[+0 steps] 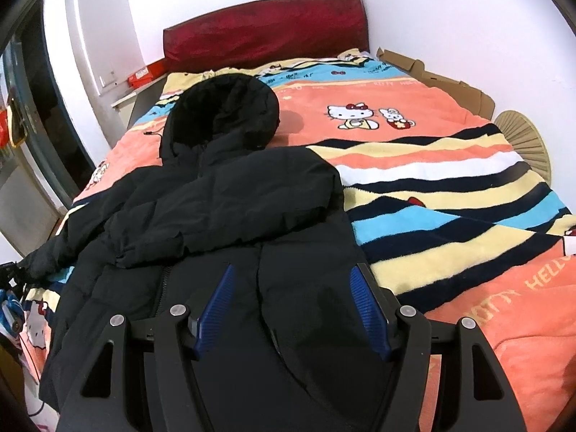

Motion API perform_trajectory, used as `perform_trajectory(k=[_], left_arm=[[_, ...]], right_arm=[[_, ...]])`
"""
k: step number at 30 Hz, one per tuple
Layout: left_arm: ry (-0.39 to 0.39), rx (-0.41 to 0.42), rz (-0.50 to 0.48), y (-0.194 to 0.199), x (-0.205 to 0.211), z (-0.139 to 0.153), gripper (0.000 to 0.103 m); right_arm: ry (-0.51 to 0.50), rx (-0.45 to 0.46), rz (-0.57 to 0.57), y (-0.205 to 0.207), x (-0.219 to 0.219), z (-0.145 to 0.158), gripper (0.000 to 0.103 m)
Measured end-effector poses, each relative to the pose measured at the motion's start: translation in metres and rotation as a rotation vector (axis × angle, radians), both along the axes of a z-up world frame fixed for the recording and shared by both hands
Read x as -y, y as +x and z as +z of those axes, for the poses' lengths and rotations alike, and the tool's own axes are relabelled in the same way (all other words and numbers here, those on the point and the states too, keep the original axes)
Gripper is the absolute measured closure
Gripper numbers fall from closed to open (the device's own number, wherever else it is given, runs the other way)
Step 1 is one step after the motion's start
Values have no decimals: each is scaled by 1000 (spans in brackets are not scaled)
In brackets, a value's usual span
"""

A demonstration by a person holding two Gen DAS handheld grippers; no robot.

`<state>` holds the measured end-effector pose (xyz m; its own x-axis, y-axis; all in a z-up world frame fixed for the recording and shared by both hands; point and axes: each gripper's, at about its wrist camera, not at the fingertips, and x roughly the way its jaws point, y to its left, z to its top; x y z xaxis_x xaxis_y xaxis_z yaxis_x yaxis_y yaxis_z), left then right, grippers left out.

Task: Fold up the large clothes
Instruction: 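Grasp the sleeve nearest the left gripper with the left gripper, then fold the held sleeve across the jacket body and open the left gripper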

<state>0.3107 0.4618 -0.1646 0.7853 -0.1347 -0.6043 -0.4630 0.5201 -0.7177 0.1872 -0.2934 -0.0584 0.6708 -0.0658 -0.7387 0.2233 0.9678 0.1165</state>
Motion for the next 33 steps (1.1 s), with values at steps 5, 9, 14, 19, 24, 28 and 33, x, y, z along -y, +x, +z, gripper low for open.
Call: perform_trajectory(k=[5,9,14,19,24,28,33], left_arm=[[74,28,-52,-2,22,36,93],[131,65,-110,-6,54,69,94],[183,131,-202,-12,107,109,94],[236,208,-327,-18,174,149,94],[258,270,-443,-19,242,181,94],[260,306,-520,-21,294,196,94],[255,317,-595,-20,349,202,94]], right_arm=[[18,23,-13,-13,11,7,37],[40,39,-24,-24,21,10,37],[66,57,-43,-35,36,12,37],[92,73,-61,-47,50,12,37],[116,80,-80,-57,63,7,37],[117,83,-90,-62,71,3,37],[122,92,-109,-68,84,1,37]])
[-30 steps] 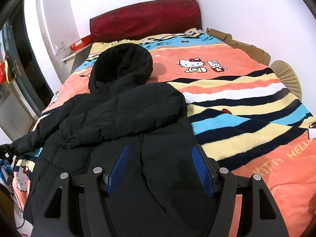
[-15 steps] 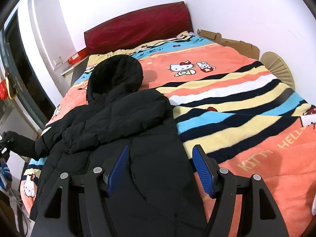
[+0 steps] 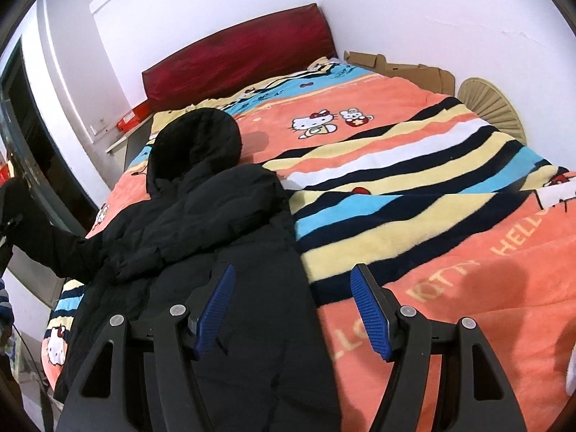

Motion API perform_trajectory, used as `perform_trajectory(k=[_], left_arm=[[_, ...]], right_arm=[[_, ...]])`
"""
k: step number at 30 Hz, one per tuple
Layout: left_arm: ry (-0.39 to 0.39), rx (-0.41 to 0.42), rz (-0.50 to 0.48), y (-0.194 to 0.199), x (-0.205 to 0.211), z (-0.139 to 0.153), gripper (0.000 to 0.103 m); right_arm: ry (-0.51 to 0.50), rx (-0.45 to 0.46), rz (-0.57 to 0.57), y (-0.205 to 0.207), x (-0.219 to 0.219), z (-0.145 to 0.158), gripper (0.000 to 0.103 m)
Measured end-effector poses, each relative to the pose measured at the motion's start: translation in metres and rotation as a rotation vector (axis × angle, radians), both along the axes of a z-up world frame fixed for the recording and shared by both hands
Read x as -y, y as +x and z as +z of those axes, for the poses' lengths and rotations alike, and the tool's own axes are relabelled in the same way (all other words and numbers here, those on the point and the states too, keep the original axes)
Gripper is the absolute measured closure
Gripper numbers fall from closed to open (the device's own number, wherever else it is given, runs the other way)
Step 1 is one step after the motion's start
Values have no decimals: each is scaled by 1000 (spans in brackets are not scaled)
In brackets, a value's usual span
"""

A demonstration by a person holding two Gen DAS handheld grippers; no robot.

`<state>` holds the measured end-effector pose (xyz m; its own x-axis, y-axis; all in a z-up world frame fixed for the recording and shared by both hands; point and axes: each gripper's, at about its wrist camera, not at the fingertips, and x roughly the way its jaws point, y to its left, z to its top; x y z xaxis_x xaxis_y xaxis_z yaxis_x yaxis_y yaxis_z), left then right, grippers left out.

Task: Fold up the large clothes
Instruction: 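Fold the held sleeve across the jacket body and open the left gripper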

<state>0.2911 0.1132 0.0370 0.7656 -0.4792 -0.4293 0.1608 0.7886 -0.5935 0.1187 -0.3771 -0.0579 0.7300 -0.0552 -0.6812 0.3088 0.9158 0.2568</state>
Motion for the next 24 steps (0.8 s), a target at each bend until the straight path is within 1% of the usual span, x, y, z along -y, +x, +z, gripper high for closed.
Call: perform_trajectory(k=[4,9,15,19,21,24], left_arm=[[24,-18,-58,3,52,-1,94],[60,-64,-122,8,121,-18,94],[130,-143,-162,17,192,-57,94],[171,-201,-177,26,224,-90,94],[207,-225,-183,29,245,-102,94],[290,-243,-182,31,270,-118,94]], right_arm=[[-12,5,-7,1,7,-1,37],[-19,22,-17,3,21,-1,36],[14,22,-45,4,46,-13,35],[57,16,-72,1,64,-27,35],[78,7,-85,1,70,-34,35],[102,3,-99,-1,80,-41,35]])
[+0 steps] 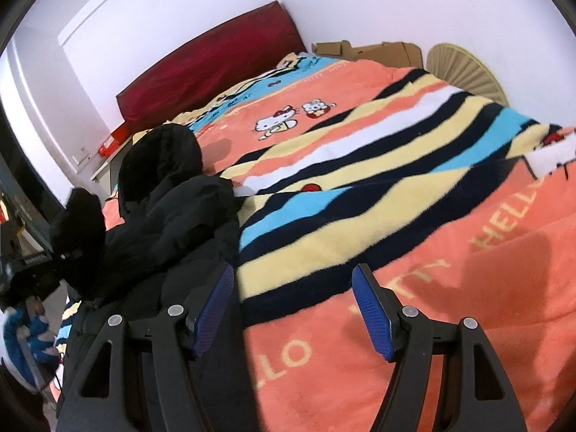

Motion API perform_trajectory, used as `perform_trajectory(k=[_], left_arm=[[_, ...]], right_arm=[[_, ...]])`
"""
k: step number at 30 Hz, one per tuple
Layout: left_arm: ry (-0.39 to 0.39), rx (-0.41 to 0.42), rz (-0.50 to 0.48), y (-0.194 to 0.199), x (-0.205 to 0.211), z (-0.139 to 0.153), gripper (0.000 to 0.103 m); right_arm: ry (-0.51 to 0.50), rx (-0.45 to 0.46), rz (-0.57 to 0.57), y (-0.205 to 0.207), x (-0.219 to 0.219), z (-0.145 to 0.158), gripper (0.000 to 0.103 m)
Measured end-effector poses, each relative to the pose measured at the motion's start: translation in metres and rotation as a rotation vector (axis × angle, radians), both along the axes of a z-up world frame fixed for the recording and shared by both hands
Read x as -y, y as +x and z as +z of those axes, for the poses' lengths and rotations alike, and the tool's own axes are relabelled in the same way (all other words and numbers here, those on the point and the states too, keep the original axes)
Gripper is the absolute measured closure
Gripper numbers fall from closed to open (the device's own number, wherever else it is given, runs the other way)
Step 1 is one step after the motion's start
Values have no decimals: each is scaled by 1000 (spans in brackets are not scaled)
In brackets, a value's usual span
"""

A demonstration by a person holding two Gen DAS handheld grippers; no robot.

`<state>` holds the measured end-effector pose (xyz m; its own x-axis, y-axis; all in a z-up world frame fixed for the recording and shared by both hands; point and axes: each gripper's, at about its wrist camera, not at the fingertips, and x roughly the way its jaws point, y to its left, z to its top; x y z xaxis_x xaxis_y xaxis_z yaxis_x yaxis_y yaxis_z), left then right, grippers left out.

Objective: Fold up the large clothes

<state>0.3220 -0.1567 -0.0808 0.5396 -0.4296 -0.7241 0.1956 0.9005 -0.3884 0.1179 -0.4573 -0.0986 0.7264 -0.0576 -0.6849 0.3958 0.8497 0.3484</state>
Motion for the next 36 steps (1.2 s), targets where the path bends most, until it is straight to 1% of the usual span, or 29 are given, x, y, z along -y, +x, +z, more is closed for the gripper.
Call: perform_trajectory(k=[1,4,7,9,10,11,12,14,16,21,23,26,28,30,33,36], left_arm=[[23,-6,4,1,6,-6,94],[29,-35,17,-1,11,-17,91],[45,-46,13,3,12,-23,86],[49,-53,-1,7,13,-23,76],[56,-54,-8,5,17,-23,75],[59,-52,-12,4,13,-20,71],[57,-48,-19,2,14,-19,63],[51,-41,-30,-3,15,-12,58],[44,-30,-37,-8,13,-3,58],[-21,-4,-55,-23,-3,22,57],[-33,8,-53,-28,-16,33,57],[-28,26,-40,-33,-39,44,57],[-6,38,-32,-35,-58,50,57],[33,56,-15,-36,-83,55,57],[82,54,26,-32,-119,56,57],[97,48,63,-23,-156,60,57]], right_arm=[[-1,-2,-4,0,2,-1,35],[1,-6,-18,0,7,-4,35],[-5,-10,-23,-1,8,-5,35],[-1,-12,-20,0,6,-6,35],[-3,-15,-16,1,5,-7,35],[-6,-16,-14,1,5,-6,35],[-11,-16,-12,1,3,-6,35],[-17,-13,-11,0,2,-5,35],[-29,-12,-12,-2,1,-4,35],[-55,-11,-10,-4,-4,0,35],[-57,-6,-1,-4,-7,4,35],[-69,3,22,-4,-17,11,35],[-78,3,44,-3,-24,14,35],[-92,-2,75,1,-35,18,35],[-99,-14,110,8,-51,22,35],[-102,-18,144,24,-69,29,35]])
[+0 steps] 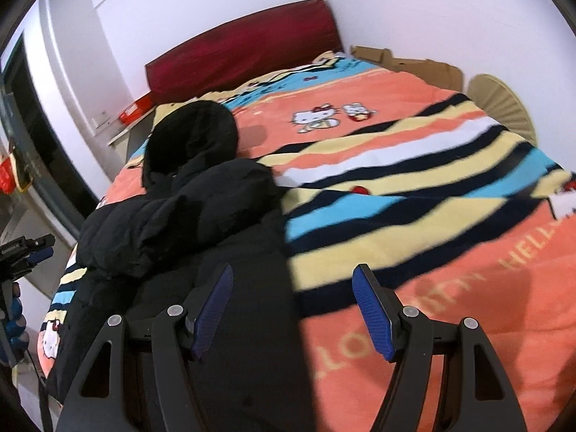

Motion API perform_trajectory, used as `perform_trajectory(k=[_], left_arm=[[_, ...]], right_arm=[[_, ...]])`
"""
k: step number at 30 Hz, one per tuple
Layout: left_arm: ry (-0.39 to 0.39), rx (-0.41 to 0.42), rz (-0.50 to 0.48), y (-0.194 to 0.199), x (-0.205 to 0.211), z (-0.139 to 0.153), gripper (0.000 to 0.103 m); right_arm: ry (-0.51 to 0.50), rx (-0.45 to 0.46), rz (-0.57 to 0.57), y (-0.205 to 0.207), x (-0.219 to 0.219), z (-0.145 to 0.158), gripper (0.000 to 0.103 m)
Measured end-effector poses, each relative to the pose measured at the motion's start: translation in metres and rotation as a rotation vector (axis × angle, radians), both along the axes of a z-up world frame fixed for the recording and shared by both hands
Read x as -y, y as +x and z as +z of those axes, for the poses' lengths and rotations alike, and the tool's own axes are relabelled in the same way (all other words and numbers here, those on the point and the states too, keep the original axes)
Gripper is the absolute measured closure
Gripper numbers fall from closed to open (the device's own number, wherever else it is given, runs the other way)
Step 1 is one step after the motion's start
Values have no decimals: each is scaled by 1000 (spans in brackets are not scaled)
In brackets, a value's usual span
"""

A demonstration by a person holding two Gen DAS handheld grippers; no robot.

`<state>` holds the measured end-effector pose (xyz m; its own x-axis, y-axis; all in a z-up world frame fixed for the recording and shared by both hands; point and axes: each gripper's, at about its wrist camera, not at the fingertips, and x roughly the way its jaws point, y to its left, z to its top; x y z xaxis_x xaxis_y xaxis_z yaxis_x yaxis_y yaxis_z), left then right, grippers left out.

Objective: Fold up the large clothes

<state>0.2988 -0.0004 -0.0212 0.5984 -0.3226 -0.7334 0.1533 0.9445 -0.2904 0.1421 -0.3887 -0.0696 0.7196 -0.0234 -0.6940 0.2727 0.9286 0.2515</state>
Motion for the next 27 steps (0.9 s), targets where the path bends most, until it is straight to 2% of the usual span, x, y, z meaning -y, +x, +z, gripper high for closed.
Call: perform_trajectory(k=[5,9,12,16,18,24,27], left_arm=[[37,10,37,24,-36,7,57],[30,6,41,52,-43,3,57],[29,-10,20,72,-35,-14,57],[47,-26,-2,93,-20,-51,57],[34,-41,-6,99,-16,-70,57],[-6,-100,-49,103,-20,-125,57],[-20,-118,-56,97,-23,-134,57]], right_arm=[[-51,7,109,52,-49,24,35],[-81,27,221,103,-98,41,35],[-98,30,299,137,-136,42,35],[-105,11,375,176,-179,22,35],[-127,-16,401,191,-196,2,35],[-180,-95,436,209,-199,-47,34],[-194,-111,444,207,-186,-60,34]])
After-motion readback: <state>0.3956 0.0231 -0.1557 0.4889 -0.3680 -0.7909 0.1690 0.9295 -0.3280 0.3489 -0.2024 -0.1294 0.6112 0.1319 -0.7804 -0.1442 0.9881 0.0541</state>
